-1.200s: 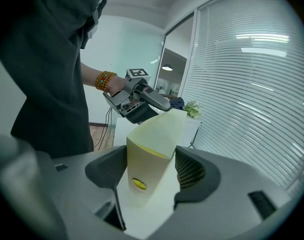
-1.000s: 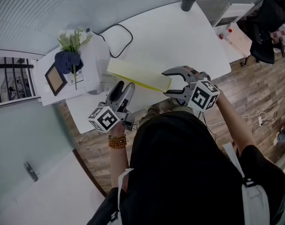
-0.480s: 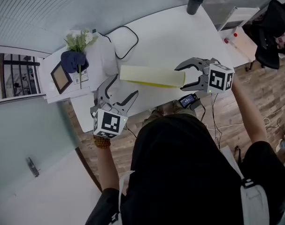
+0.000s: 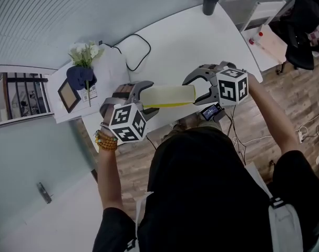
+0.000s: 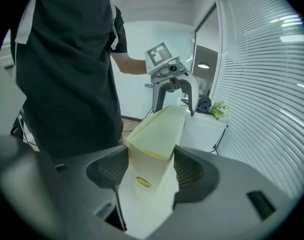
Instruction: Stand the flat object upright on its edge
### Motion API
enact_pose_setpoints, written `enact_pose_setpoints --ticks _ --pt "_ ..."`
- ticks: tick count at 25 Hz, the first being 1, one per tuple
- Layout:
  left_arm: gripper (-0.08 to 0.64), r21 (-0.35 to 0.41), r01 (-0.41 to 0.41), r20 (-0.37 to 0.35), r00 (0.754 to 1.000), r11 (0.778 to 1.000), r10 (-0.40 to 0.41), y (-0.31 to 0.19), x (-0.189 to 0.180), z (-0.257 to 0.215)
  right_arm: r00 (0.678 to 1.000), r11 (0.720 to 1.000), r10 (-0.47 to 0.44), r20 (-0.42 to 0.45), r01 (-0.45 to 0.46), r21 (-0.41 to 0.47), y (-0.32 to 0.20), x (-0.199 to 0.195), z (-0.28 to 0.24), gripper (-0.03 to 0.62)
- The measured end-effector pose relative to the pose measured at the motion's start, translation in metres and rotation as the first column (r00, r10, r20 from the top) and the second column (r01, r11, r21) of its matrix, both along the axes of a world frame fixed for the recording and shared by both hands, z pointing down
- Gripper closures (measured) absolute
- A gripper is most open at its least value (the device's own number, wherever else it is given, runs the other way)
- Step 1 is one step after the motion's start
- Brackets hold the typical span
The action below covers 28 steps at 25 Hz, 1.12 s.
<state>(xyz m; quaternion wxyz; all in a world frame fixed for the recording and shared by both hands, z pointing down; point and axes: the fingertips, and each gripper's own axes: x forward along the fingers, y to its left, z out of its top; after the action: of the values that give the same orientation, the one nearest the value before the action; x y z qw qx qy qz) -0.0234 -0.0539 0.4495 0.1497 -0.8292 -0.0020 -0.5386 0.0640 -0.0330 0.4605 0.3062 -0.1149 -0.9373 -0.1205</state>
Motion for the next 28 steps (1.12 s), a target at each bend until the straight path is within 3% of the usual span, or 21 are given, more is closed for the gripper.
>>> enact_pose_setpoints --ticks 4,7,10,12,14,16,18,20,23,25,26,27,28 --pt "0.279 0.008 -0.057 0.076 0.996 0.998 0.057 -0.001 0.003 0.011 1.000 1.000 0.005 -0.013 -0.005 -0.005 0.001 0.001 0.005 0.314" --pt "0.284 0.004 -0.056 0.066 0.996 0.998 0.056 0.001 0.009 0.013 0.999 1.000 0.025 -0.026 -0.025 -0.003 0.004 0.006 0.013 0.313" --pt "0.290 0.007 -0.001 0.011 1.000 1.000 0.001 -0.003 0.007 0.009 0.991 0.990 0.134 0.021 -0.133 -0.043 -0.004 0.013 0.009 0.313" --pt "0.293 0.017 0.080 -0.048 0.996 0.997 -0.079 -0.008 0.003 0.007 0.956 0.958 0.259 0.138 -0.236 -0.163 -0.013 0.021 -0.004 0.313" --pt "0.293 0.049 0.172 -0.107 0.980 0.984 -0.166 -0.014 -0.004 0.005 0.870 0.881 0.431 0.238 -0.350 -0.319 -0.030 0.037 -0.015 0.314" --pt "0.295 0.105 0.247 -0.163 0.960 0.963 -0.228 -0.021 -0.013 0.003 0.750 0.754 0.609 0.257 -0.447 -0.481 -0.049 0.057 -0.011 0.313" --pt "0.296 0.177 0.300 -0.215 0.941 0.937 -0.261 -0.024 -0.021 -0.001 0.637 0.585 0.745 0.197 -0.483 -0.652 -0.060 0.073 0.004 0.314" --pt "0.298 0.253 0.328 -0.257 0.930 0.910 -0.263 -0.023 -0.025 -0.008 0.567 0.406 0.819 0.091 -0.460 -0.790 -0.063 0.079 0.026 0.314" --pt "0.299 0.347 0.327 -0.292 0.928 0.879 -0.230 -0.016 -0.025 -0.020 0.523 0.134 0.850 -0.067 -0.336 -0.932 -0.064 0.074 0.055 0.313" --pt "0.299 0.391 0.311 -0.304 0.932 0.866 -0.197 -0.011 -0.023 -0.027 0.508 -0.105 0.847 -0.156 -0.128 -0.986 -0.072 0.069 0.066 0.313" --pt "0.299 0.412 0.297 -0.306 0.936 0.861 -0.176 -0.008 -0.022 -0.029 0.509 -0.238 0.838 -0.196 0.018 -0.971 -0.078 0.066 0.069 0.313" --pt "0.299 0.434 0.277 -0.303 0.941 0.857 -0.151 -0.005 -0.020 -0.030 0.519 -0.352 0.825 -0.225 0.159 -0.923 -0.083 0.064 0.072 0.313" --pt "0.299 0.456 0.252 -0.292 0.948 0.853 -0.124 -0.001 -0.018 -0.029 0.537 -0.429 0.809 -0.239 0.262 -0.864 -0.087 0.062 0.073 0.313"
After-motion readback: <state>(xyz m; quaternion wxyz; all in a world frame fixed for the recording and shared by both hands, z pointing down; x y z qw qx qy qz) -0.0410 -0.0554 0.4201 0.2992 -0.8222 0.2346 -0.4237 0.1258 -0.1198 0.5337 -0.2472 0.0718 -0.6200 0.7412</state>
